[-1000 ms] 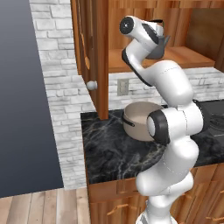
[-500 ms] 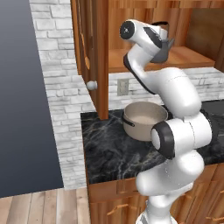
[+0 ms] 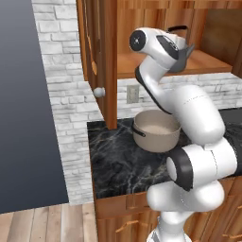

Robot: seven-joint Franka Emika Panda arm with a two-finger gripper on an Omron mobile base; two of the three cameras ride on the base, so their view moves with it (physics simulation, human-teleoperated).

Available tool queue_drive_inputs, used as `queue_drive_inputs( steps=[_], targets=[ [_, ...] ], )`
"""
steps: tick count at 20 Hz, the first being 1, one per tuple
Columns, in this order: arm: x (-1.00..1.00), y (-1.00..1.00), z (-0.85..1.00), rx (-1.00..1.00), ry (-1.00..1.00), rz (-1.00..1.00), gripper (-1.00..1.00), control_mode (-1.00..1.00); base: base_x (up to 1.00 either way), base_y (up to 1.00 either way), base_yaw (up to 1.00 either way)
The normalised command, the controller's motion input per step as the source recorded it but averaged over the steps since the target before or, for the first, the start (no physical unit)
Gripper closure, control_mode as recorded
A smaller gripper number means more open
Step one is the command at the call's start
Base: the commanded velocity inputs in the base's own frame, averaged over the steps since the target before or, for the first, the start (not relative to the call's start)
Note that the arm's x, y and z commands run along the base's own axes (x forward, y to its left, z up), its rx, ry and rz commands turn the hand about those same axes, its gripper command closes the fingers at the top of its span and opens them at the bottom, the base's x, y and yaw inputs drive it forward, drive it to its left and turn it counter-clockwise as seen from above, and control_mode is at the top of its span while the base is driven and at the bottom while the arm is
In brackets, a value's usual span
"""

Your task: Pick the kettle from the cabinet and place it on a stove burner. Then pick the pot from the counter and place it on another stove burner. Finally, turn both burners on.

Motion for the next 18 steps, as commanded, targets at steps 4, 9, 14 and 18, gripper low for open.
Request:
queue_drive_inputs(
  steps=[4,9,14,18],
  targets=[
    [-0.46,0.07,0.00,0.00,-0.06,-0.04,1.00,-1.00,0.00,0.00,0.00],
    [-0.45,0.06,-0.02,0.00,-0.02,-0.04,1.00,-1.00,0.00,0.00,0.00],
    [-0.48,0.04,-0.12,0.00,0.00,-0.02,1.00,-1.00,0.00,0.00,0.00],
    [-0.47,0.02,-0.13,0.00,0.00,-0.02,1.00,-1.00,0.00,0.00,0.00]
  ],
)
